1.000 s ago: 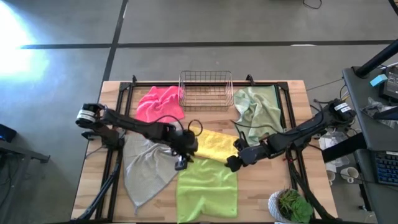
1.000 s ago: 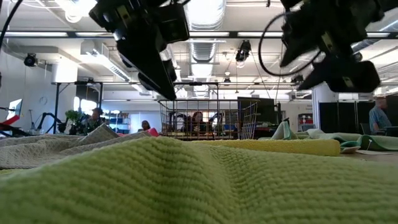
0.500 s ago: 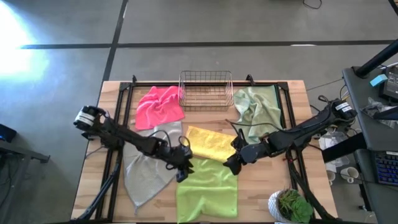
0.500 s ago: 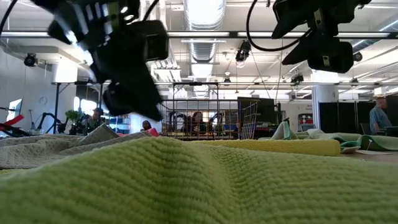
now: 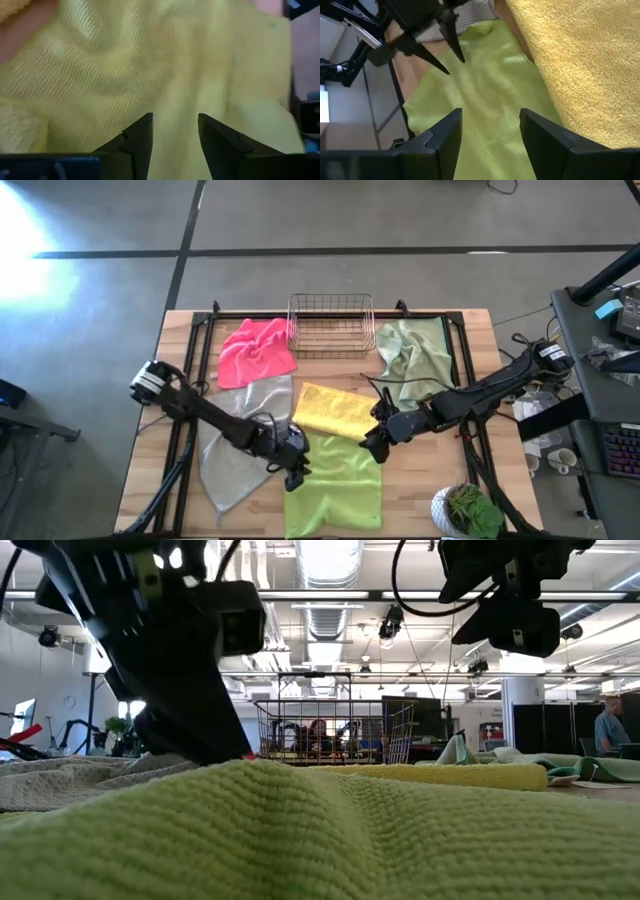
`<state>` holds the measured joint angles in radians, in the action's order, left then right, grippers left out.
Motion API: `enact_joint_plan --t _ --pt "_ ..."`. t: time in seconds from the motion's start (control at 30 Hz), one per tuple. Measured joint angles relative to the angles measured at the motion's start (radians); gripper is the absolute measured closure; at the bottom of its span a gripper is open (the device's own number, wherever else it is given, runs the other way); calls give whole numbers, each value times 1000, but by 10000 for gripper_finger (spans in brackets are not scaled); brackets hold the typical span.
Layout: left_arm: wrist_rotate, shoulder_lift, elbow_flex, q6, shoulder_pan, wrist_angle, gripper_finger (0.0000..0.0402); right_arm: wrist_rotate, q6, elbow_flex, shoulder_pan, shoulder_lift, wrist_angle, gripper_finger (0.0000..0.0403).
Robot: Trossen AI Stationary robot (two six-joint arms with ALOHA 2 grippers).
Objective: Fold microfiber towels
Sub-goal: Fold the yellow towel
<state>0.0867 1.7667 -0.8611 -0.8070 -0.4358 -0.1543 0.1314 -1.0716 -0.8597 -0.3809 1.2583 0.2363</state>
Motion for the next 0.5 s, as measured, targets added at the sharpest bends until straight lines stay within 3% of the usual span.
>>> enact_joint_plan --t 0.27,0.5 --pt "-25 76 -39 -31 0 7 261 0 13 0 4 0 0 216" --pt "-86 0 -38 -77 -5 302 261 0 12 0 4 0 6 216"
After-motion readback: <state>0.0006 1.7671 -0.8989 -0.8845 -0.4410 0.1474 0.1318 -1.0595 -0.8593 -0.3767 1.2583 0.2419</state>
